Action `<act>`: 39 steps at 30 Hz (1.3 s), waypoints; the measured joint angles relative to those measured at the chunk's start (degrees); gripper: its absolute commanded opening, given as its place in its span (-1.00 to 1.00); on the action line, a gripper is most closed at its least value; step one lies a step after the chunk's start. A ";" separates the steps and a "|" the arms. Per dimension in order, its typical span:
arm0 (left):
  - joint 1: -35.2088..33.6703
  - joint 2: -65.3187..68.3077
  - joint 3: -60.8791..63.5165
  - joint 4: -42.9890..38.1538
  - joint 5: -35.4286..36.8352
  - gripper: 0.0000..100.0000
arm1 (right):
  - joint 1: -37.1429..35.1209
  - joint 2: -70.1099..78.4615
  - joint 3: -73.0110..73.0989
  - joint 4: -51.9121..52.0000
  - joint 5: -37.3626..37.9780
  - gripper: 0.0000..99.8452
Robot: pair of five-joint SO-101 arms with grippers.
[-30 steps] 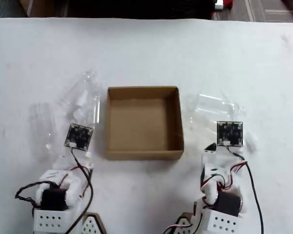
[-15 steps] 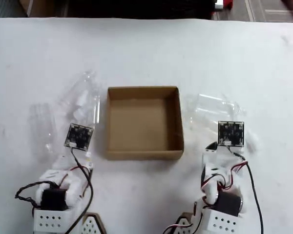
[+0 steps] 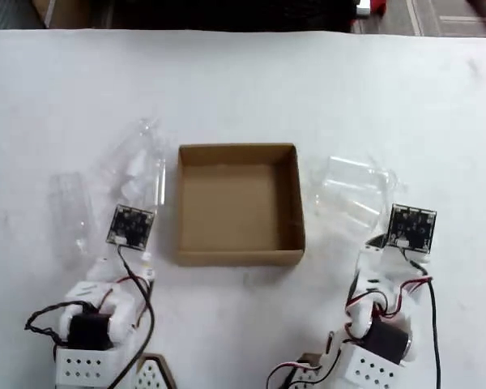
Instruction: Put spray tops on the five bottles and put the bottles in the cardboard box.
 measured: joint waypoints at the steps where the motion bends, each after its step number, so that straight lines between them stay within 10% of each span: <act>1: 0.00 0.00 0.00 0.00 0.00 -0.95 | 0.26 0.00 0.00 -0.09 0.00 -0.96; 27: 0.00 0.00 0.00 0.00 0.00 -0.95 | -9.32 0.00 -15.56 -1.14 -0.18 -0.96; 39: 0.00 0.00 0.00 0.00 0.00 -0.95 | -13.36 35.16 -43.69 -0.53 -8.79 -0.96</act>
